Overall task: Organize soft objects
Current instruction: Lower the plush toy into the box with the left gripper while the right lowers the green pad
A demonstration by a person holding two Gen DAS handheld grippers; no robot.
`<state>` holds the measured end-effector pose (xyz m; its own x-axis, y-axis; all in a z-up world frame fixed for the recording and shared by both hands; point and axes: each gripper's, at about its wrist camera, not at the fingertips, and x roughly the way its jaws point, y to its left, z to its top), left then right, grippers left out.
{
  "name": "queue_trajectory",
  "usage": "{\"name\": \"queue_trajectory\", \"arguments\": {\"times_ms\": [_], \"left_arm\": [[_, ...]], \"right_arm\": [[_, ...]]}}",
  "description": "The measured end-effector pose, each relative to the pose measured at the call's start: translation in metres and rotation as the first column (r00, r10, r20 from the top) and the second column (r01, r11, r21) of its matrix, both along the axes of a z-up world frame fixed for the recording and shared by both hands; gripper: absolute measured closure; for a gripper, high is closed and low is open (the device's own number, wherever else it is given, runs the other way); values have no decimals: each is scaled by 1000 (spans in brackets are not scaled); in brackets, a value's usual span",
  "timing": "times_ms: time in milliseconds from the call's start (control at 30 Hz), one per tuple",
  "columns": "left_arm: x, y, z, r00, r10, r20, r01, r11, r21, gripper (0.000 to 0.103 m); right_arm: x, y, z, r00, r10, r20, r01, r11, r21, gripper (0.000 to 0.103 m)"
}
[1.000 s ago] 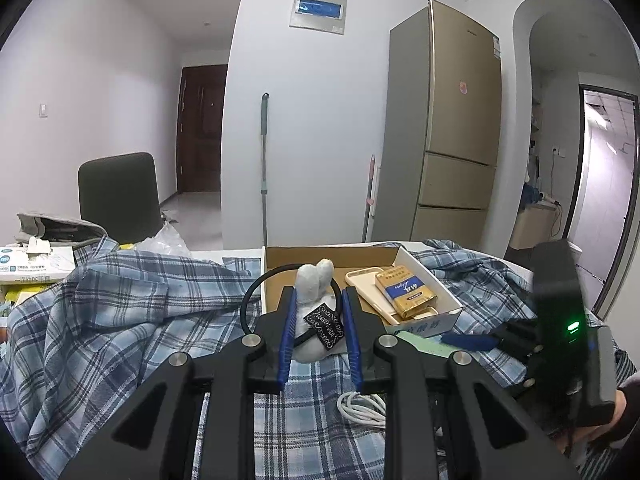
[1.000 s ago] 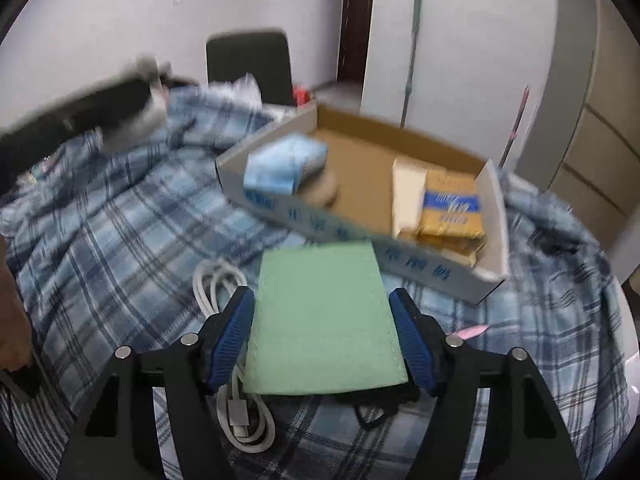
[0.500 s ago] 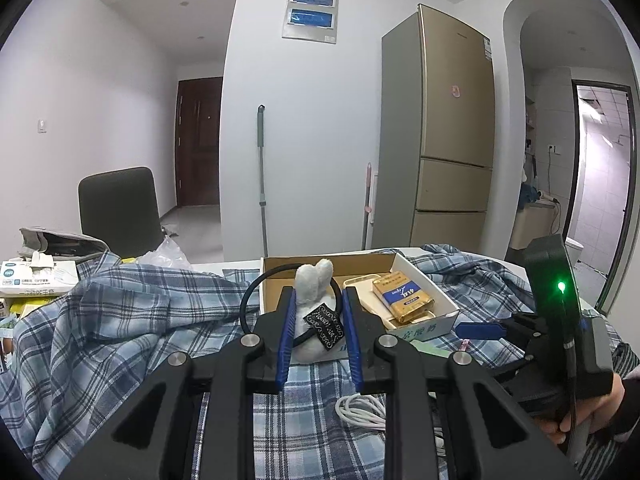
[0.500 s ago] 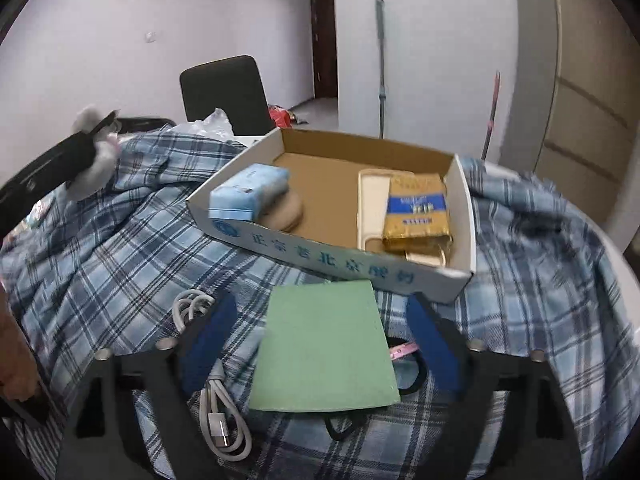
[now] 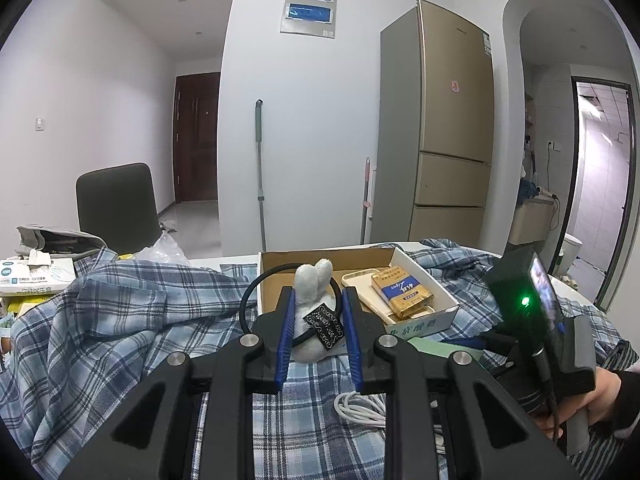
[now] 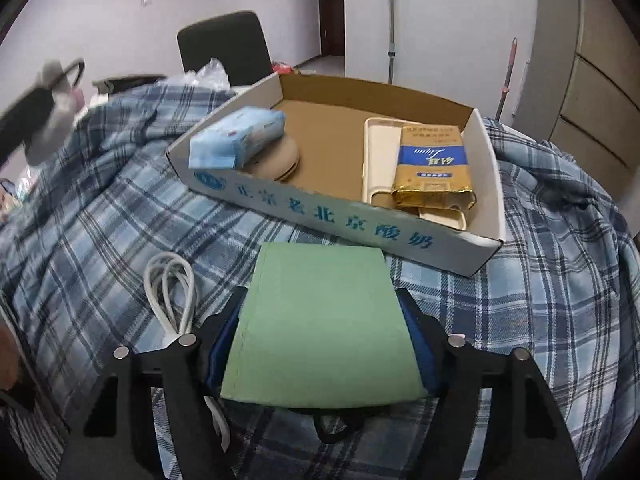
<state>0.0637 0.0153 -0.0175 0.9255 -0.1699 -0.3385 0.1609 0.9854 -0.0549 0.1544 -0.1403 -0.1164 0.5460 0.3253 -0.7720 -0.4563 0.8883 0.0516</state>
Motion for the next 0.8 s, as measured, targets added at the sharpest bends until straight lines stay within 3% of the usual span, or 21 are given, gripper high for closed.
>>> {"name": "queue_trajectory", "arguments": {"times_ms": [100,233,333,400,600,800], "left_arm": [[0,0,0,1000,0,1,0,1000,-1,80],[0,0,-1,1000,0,4,0,1000,-2,80],[-2,0,-1,1000,0,11,0,1000,-1,80],[-3,0,-1,1000,-1,16,1,1000,0,80],[-8,-2,0,999,-19,51,19,1000,6,80],[12,-5,2,999,-31,33,31,1000,-2,80]], "right_arm": [[-2,-4,7,999,-13,38,13,1000,22,34],[-20,-6,27,987,10,160,-20,998,63,34],[-37,-6,43,956,5,294,-32,996,87,34],[-45,-7,49,928,-45,369,17,997,77,34],[-51,-16,60,872,-140,469,84,987,139,34],[-35,-20,64,855,-204,476,131,975,182,34]]}}
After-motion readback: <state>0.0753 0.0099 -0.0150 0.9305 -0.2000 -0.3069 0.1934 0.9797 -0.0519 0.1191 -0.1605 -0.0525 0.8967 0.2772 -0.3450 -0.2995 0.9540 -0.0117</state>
